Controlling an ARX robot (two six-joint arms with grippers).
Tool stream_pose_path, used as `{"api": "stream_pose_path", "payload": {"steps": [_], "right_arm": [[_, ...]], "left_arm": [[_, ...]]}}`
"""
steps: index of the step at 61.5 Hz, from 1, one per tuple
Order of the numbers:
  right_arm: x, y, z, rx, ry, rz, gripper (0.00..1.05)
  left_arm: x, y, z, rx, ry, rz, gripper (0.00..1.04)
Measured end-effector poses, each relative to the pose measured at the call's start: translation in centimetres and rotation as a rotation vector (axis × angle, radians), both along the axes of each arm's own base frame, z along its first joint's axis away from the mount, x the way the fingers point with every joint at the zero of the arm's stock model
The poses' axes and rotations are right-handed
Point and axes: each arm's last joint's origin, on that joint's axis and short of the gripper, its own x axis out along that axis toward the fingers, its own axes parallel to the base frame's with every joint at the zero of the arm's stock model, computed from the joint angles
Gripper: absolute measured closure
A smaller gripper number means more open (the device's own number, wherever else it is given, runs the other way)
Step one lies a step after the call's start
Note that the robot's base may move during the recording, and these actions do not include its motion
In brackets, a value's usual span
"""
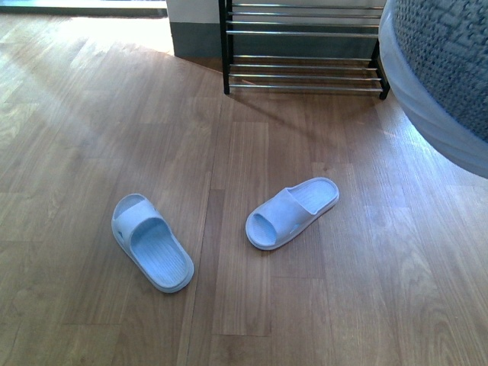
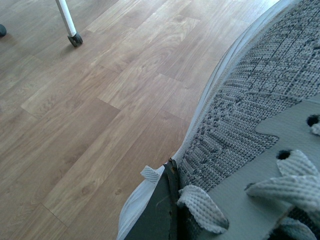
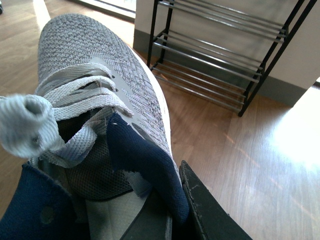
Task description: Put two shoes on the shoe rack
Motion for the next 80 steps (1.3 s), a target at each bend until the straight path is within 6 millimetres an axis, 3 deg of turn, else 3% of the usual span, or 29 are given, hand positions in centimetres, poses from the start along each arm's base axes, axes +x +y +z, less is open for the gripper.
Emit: {"api": "stream_pose_path", "payload": {"steps": [80], "right_arm": [[-0.02, -0.07, -0.01, -0.009, -0.002, -0.01, 1.03]], "left_arm": [[-0.03, 0.01, -0.11, 0.0, 0.002, 0.001, 1.03]]}}
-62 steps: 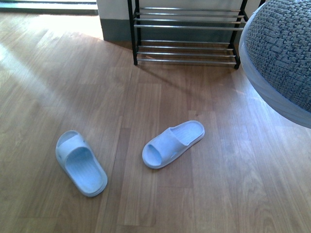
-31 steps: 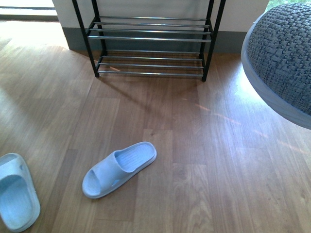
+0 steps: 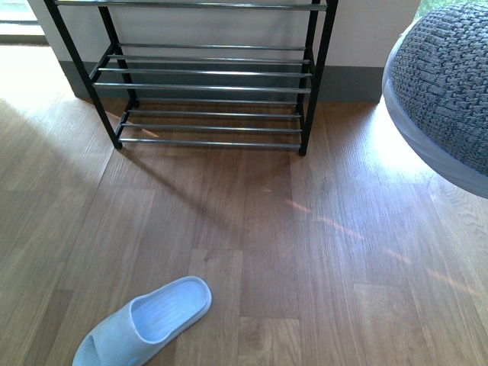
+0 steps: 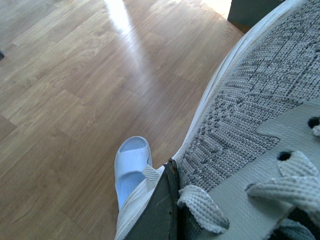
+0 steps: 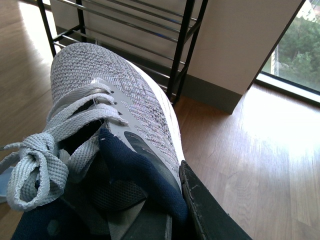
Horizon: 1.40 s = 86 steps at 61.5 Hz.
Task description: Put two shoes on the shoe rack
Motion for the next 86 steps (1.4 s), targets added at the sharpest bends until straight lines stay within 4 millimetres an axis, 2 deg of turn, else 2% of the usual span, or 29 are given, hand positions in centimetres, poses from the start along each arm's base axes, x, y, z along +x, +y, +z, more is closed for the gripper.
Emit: {"api": "stream_pose_path", "payload": {"steps": [86], "right_arm": [[0.04, -0.01, -0.1, 0.001, 0.005, -0.001, 1.03]], "left_arm": [[-0.01, 0.0, -0.08, 0.0, 0.003, -0.001, 1.03]]}}
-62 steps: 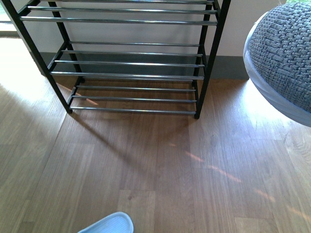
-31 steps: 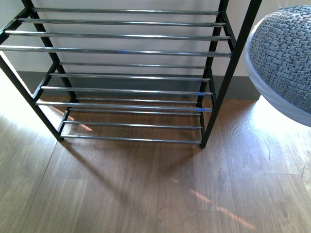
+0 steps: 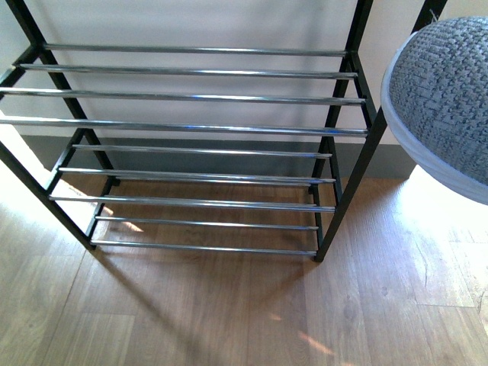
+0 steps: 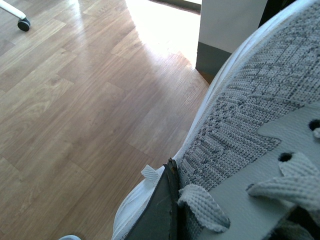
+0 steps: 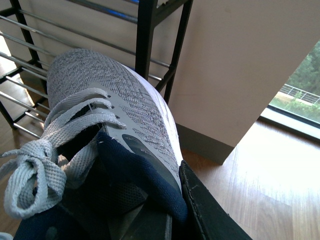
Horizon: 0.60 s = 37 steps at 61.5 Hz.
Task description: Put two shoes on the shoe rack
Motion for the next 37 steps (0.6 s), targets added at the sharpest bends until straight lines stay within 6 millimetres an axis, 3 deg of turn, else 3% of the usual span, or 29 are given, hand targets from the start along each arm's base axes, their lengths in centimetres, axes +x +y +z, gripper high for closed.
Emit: {"api": "stream_pose_path", "payload": {"steps": [37], "right_arm": [[0.0, 0.0, 0.0, 0.0, 0.0, 0.001, 1.03]], "left_arm": [[0.0, 0.01, 0.01, 0.002, 0.0, 0.001, 1.03]]}}
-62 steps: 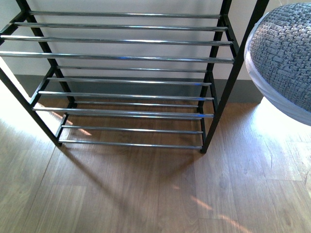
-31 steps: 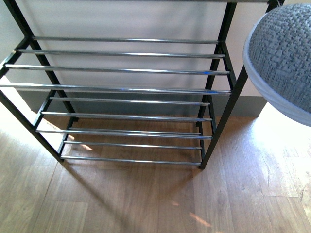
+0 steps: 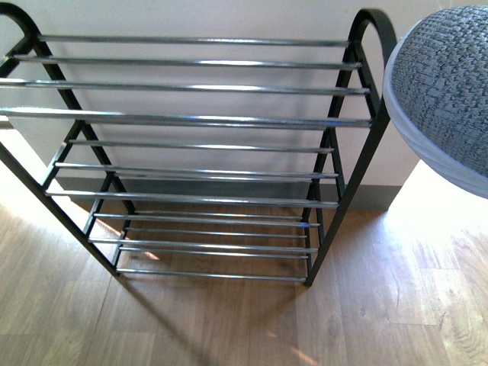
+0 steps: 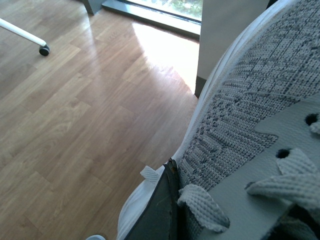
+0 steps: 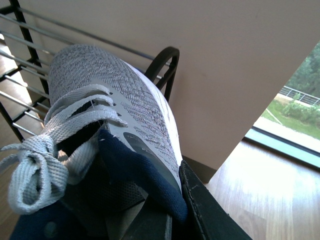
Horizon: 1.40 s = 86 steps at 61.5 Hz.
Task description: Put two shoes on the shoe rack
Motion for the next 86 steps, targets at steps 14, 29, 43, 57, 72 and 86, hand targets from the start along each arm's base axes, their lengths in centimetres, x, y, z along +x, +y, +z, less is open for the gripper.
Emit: {"api": "stream_pose_path", "payload": {"steps": [14, 29, 43, 57, 72, 86], "right_arm": [[0.1, 0.4, 0.1, 0.094, -0.096, 0.098, 1.03], [2.7, 5.1, 2.4, 0.328, -0.045, 0.142, 1.03], [7.8, 11.4, 1.6, 0.375, 0.103, 0.082, 1.03], [12.7, 14.1, -0.7, 0.361, 0.212, -0.022, 1.03], [16.4, 15.5, -1.5, 0.368, 0.25, -0.063, 1.03], [20.7, 15.4, -2.0, 0.492, 0.323, -0.194, 1.03]], "left_arm": [[0.0, 0.0, 0.0, 0.0, 0.0, -0.001, 1.03], [0.0, 0.0, 0.0, 0.0, 0.0, -0.001, 1.03], [0.0, 0.0, 0.0, 0.0, 0.0, 0.0, 1.03], [0.0, 0.0, 0.0, -0.001, 0.0, -0.001, 1.03], [0.0, 0.0, 0.0, -0.001, 0.0, -0.001, 1.03], [0.0, 0.0, 0.0, 0.0, 0.0, 0.0, 1.03]]}}
